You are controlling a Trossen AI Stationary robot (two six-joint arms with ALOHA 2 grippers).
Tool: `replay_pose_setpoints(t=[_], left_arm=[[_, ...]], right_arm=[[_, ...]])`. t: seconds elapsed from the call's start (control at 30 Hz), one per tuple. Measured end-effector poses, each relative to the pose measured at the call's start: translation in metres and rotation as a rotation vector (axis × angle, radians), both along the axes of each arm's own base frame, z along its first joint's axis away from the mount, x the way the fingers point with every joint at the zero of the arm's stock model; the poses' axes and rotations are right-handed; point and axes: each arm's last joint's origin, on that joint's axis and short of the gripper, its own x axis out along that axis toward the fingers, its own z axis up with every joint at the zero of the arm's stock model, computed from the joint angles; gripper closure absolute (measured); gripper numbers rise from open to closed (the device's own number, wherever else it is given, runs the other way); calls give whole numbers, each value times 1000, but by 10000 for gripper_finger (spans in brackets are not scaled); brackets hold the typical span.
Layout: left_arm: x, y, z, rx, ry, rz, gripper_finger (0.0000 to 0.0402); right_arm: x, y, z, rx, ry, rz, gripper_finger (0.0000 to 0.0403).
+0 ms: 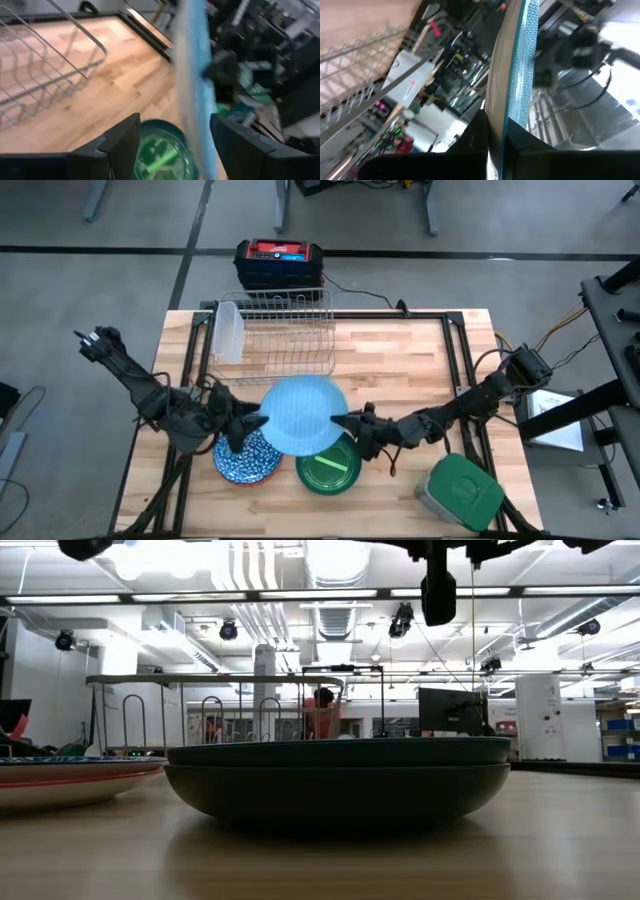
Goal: Sort dishes
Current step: Put the light blue patterned plate into the dish rack
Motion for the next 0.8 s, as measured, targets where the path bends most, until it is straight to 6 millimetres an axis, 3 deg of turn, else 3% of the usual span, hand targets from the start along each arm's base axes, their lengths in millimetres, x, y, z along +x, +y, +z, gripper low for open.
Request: replay_pose_setpoints(t=[0.27,0.4,0.6,0.8], left_arm=[[24,-6,-1,100,-2,-85,189],[35,-11,-3,146,8,-90,239],[45,-18,-7,140,36,-55,365],[44,-21,-9,148,56,-23,373]], right_arm=[[5,2,10,58,-41,25,403],[8,1,10,62,-41,21,403],[13,0,-2,31,-2,0,402],[17,-1,-9,71,2,-2,383]])
